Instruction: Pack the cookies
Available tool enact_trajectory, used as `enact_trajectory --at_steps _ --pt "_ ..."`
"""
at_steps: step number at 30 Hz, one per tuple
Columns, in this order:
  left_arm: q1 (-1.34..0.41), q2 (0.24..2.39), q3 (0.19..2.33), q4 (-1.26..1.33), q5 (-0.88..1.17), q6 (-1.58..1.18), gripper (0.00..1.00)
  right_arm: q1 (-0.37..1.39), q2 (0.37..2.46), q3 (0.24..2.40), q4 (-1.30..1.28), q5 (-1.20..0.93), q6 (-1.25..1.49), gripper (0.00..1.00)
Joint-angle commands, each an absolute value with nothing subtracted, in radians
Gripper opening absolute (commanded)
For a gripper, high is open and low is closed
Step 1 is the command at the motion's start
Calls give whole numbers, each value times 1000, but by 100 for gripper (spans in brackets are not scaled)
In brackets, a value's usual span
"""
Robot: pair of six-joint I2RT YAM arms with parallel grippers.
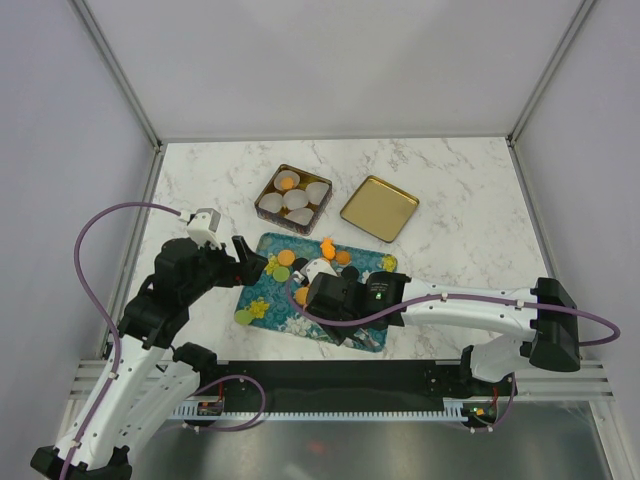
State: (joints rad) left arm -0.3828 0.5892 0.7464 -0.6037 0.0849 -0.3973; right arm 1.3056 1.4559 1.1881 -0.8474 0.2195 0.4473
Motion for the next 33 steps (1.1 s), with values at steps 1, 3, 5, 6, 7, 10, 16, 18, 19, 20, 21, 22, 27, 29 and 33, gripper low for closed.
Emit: enact_trajectory --at_steps 1,3,5,6,7,10,16,18,19,20,21,22,27,29,33 --pt "-380 591 750 -580 100 -359 98 1312 1454 1213 -838 245 465 62" --pt "-380 589 749 -580 101 -359 98 1310 1456 1207 -831 239 466 60" --pt "-380 589 749 -580 101 -357 98 1312 1456 1203 -827 235 466 60" --pt "-380 589 749 -580 101 -357 98 1312 1454 1203 -825 233 469 59" --pt "-380 589 750 -581 101 -359 98 1312 1456 1203 -824 227 468 59" --pt "-382 589 749 -580 103 -357 98 1313 1460 1197 -816 213 468 59" --pt "-385 588 749 -581 98 -360 98 1319 1471 1186 -805 202 471 59" --pt "-388 588 747 -581 97 -360 98 1319 1473 1180 -807 204 472 59" --pt "-388 588 747 -581 97 -360 98 1319 1474 1178 -805 206 471 59" --pt "-388 588 747 -580 97 -360 98 1319 1474 1174 -805 209 472 58" --pt "-388 588 747 -581 97 -359 98 1321 1473 1170 -805 209 474 58" --pt "-390 588 747 -580 95 -360 98 1321 1473 1167 -807 210 474 58" --pt "-391 587 747 -580 94 -360 98 1319 1463 1158 -810 218 477 57" --pt "-391 588 747 -581 92 -361 98 1321 1466 1158 -810 216 477 55" --pt "-393 586 747 -580 92 -362 98 1321 1471 1167 -810 218 471 45"
